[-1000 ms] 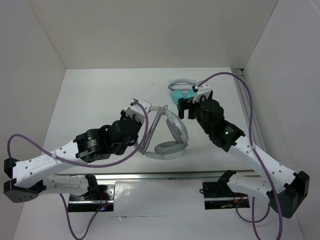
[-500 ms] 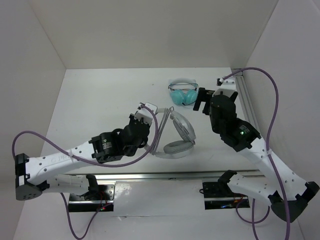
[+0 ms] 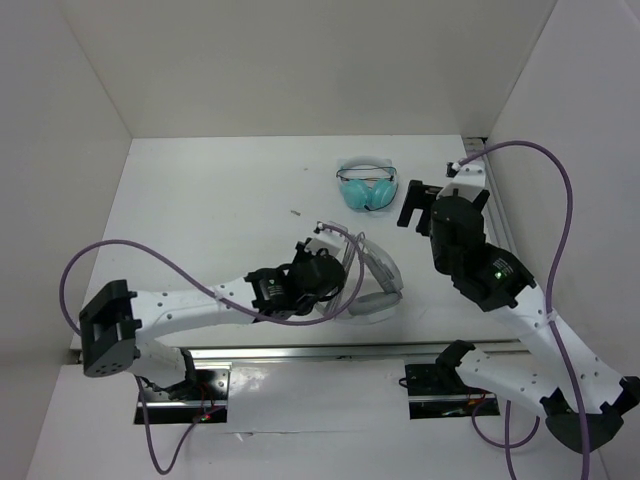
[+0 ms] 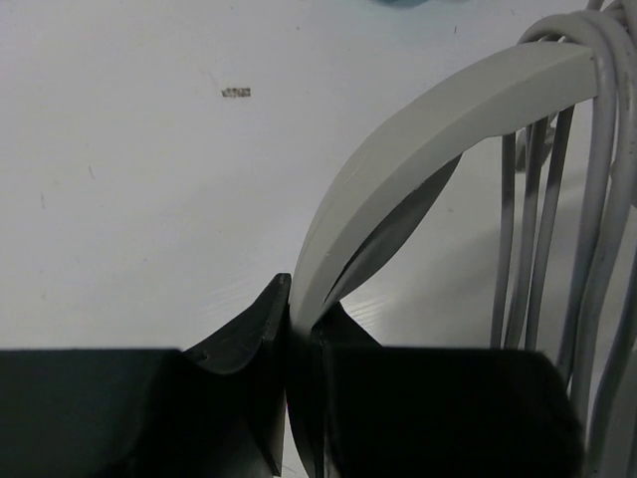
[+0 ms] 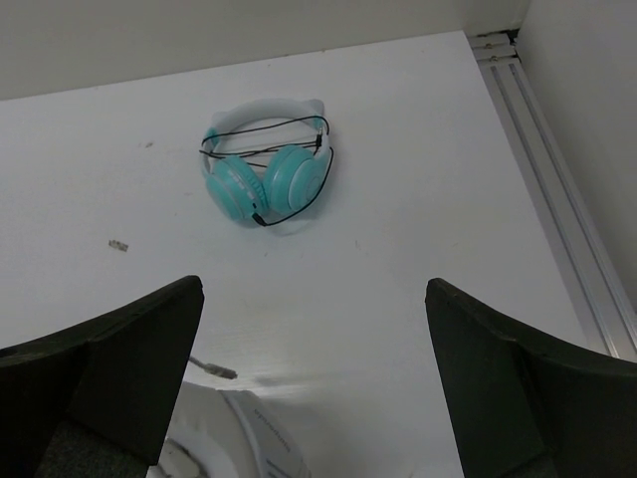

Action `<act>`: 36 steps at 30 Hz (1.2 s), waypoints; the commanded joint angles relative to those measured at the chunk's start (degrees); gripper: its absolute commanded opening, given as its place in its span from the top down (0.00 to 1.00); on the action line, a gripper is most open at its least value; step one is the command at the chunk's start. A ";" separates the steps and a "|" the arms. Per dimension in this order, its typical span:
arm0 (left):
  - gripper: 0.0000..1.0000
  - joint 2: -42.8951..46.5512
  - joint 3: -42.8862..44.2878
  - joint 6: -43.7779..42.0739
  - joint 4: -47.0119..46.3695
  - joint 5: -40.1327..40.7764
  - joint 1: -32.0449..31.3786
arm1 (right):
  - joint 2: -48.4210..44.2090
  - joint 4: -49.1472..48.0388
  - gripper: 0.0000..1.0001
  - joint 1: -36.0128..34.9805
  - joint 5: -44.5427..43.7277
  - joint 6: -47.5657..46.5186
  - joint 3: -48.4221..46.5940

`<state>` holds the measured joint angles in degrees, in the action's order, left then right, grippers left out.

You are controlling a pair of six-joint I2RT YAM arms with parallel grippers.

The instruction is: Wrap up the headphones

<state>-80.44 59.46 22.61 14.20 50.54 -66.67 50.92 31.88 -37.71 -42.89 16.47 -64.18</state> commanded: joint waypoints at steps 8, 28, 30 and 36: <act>1.00 -11.66 8.90 12.00 -7.17 -5.10 3.12 | -2.75 0.82 0.00 0.54 0.17 -0.39 -0.59; 0.98 -38.11 25.17 20.37 -7.25 -23.47 16.92 | -3.89 -0.33 0.00 0.54 6.94 -1.53 0.46; 0.93 -40.05 26.49 20.37 -7.25 -25.05 16.93 | -3.89 -0.33 0.00 0.54 6.95 -1.53 0.46; 0.75 -43.31 32.12 21.51 -3.48 -27.52 17.54 | -3.89 0.20 0.00 0.54 9.31 -1.01 0.46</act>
<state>-123.35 88.42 41.01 11.94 25.26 -49.15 47.70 32.36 -37.45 -35.09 15.38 -64.07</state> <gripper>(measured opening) 0.233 0.997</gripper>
